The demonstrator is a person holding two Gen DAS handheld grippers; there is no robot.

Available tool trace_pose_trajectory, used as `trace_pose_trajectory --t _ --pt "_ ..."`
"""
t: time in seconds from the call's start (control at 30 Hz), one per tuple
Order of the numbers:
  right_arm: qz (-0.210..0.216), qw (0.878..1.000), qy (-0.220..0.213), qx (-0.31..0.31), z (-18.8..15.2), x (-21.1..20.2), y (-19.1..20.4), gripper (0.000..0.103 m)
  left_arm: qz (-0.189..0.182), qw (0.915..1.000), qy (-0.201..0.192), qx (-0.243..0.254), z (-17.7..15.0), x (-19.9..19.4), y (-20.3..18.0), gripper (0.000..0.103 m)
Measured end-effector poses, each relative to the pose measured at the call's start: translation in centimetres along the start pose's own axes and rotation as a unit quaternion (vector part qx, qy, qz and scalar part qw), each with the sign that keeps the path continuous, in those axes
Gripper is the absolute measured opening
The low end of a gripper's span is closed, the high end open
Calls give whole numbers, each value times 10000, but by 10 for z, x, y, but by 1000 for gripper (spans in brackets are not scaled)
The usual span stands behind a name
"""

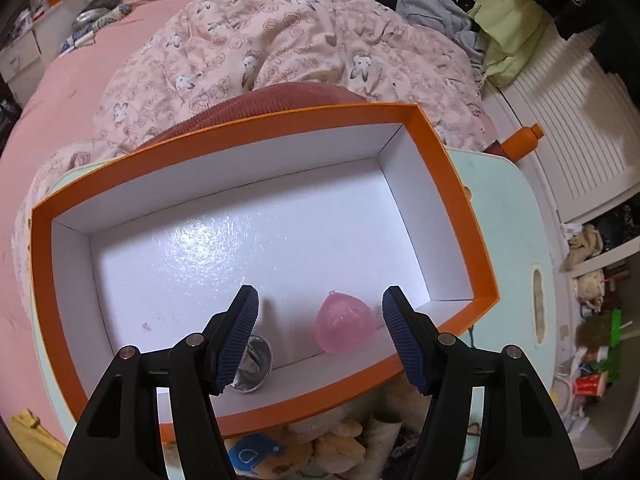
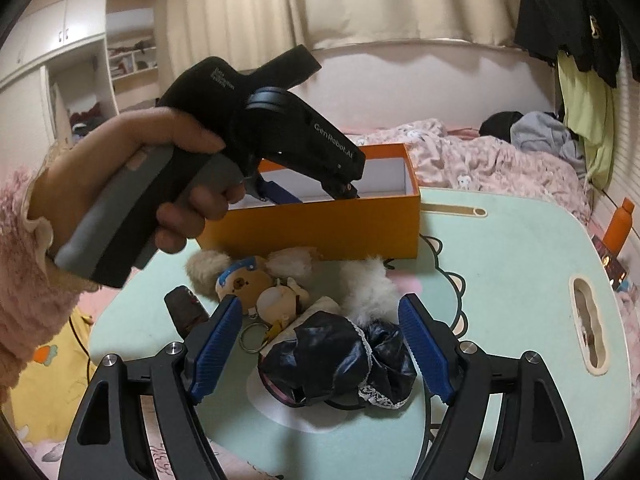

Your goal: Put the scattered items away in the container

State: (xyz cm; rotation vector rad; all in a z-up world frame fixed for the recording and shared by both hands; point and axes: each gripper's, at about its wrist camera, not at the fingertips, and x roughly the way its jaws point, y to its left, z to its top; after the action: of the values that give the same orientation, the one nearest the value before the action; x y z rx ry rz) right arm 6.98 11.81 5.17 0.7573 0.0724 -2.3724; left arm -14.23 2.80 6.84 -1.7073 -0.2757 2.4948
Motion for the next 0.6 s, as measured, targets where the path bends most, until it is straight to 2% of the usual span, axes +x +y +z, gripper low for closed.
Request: trace_pose_trajectory --t 0.1,0.33,0.43,0.6 --pt "0 10000 3 -13 0 -1 0 81 143 9999 -32 49 -1 2 -2 65" --pt "1 10000 22 -41 -1 0 0 81 137 9999 75 42 0 3 -3 65" --pt "7 10000 37 -31 -1 1 0 81 108 9996 267 -36 3 6 -1 65" --pt "22 10000 69 -28 -1 2 0 81 -71 9963 850 -47 15 17 -4 65"
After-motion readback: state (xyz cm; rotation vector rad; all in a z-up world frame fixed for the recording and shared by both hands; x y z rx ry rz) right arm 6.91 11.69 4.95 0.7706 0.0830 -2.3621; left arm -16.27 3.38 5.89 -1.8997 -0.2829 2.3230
